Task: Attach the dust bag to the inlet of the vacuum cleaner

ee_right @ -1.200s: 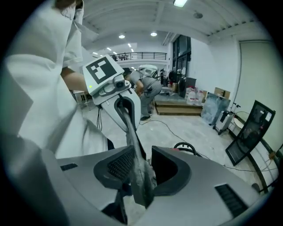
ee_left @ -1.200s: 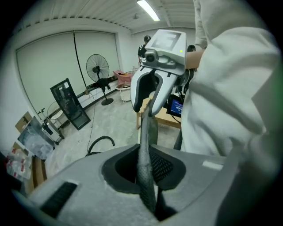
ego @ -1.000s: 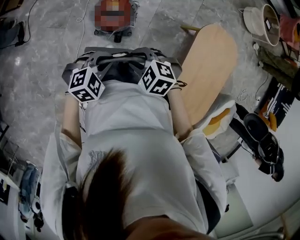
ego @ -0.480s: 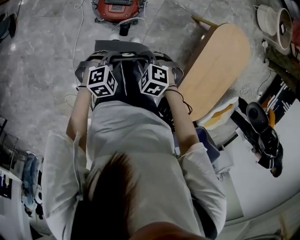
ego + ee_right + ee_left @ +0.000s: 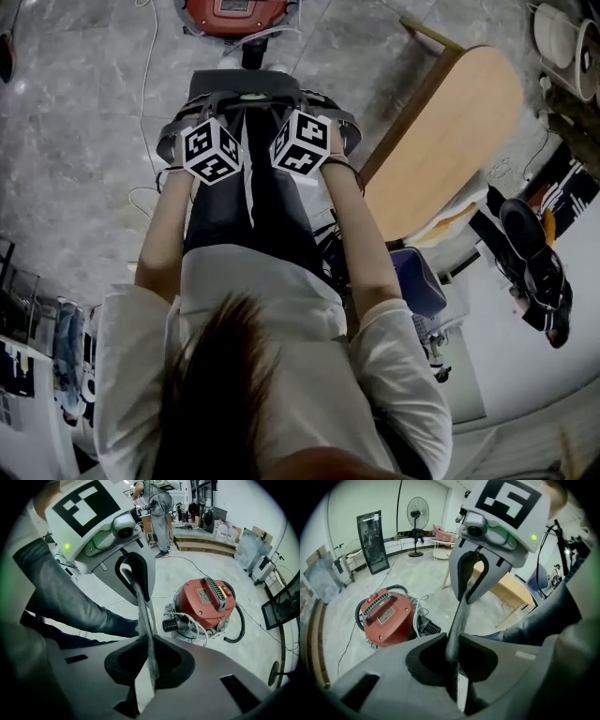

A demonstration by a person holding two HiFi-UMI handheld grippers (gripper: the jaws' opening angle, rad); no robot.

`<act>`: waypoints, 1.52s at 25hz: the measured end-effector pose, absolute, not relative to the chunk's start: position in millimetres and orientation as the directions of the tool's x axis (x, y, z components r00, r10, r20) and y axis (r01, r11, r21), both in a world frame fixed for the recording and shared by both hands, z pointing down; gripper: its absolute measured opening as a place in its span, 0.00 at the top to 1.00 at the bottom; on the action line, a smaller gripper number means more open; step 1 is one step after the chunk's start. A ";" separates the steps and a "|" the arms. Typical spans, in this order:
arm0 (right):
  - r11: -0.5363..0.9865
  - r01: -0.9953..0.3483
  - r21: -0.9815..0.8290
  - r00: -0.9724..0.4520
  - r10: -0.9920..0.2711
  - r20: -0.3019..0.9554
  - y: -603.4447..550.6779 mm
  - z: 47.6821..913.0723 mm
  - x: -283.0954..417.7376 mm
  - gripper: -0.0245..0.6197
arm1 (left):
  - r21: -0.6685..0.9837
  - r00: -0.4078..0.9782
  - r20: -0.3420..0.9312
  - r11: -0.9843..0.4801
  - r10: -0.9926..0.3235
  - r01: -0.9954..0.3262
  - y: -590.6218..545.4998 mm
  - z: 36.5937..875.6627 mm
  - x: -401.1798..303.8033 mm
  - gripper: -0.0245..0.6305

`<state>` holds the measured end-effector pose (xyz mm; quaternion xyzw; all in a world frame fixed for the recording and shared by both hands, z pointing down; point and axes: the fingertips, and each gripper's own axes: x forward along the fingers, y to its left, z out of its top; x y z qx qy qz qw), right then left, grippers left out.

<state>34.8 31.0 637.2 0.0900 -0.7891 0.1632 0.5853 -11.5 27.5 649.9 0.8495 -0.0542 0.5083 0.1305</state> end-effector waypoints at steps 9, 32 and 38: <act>0.892 -0.415 -0.178 -0.307 0.047 0.951 26.3 708.8 31.8 0.91 | 0.188 0.455 0.888 -0.959 0.073 -0.212 23.5 720.8 -15.2 0.89; 0.792 -0.592 -0.148 -0.291 -0.039 0.956 4.5 775.0 42.7 0.91 | 0.139 0.434 0.900 -0.967 0.034 -0.213 -1.3 784.8 -6.0 0.89; 0.772 -0.620 -0.138 -0.277 -0.051 0.960 -2.9 780.3 45.4 0.91 | 0.133 0.434 0.901 -0.964 0.021 -0.231 -9.4 790.0 -3.4 0.89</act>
